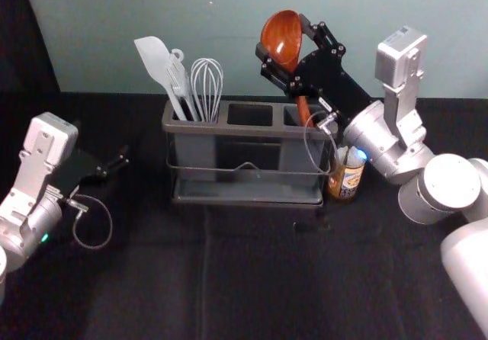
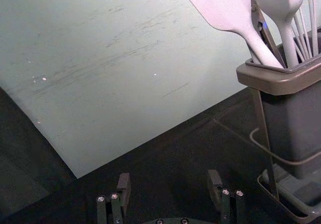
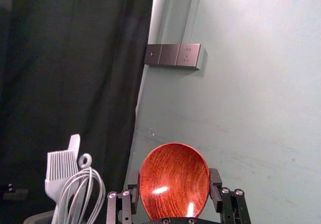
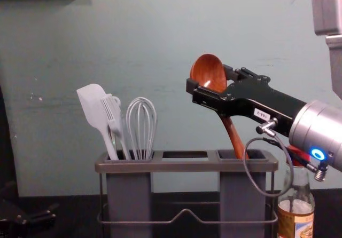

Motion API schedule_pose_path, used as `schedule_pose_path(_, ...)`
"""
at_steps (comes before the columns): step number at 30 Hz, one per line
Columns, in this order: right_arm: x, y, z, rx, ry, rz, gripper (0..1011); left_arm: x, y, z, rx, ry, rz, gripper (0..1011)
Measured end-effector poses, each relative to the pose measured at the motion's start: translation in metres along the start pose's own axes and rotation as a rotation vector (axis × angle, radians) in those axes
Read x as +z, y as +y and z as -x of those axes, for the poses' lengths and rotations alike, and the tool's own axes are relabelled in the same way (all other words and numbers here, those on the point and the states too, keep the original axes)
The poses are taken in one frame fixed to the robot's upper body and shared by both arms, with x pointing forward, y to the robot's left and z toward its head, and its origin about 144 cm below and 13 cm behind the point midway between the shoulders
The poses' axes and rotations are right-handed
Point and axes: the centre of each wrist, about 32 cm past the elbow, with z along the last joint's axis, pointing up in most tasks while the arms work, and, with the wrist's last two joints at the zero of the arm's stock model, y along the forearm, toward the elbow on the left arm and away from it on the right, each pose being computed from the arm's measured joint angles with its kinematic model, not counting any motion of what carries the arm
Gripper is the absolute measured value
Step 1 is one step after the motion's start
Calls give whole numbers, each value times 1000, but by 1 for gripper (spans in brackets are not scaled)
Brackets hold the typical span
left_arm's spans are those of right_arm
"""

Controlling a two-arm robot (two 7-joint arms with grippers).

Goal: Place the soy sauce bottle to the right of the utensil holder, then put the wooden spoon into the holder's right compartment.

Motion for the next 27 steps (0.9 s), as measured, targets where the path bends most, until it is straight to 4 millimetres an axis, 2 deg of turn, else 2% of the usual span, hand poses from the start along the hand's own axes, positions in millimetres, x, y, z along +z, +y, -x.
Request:
schedule_pose_path(12,-4,-7,3,-2,15,8,840,0,0,0,0,0,0,1005)
schedule_pose_path(19,-5,-9,4,-6,12,11,1000,0,0,0,0,0,0,1005)
schedule_pose_path(27,0,-11,6,-21,6,-2,1002,0,0,0,0,0,0,1005)
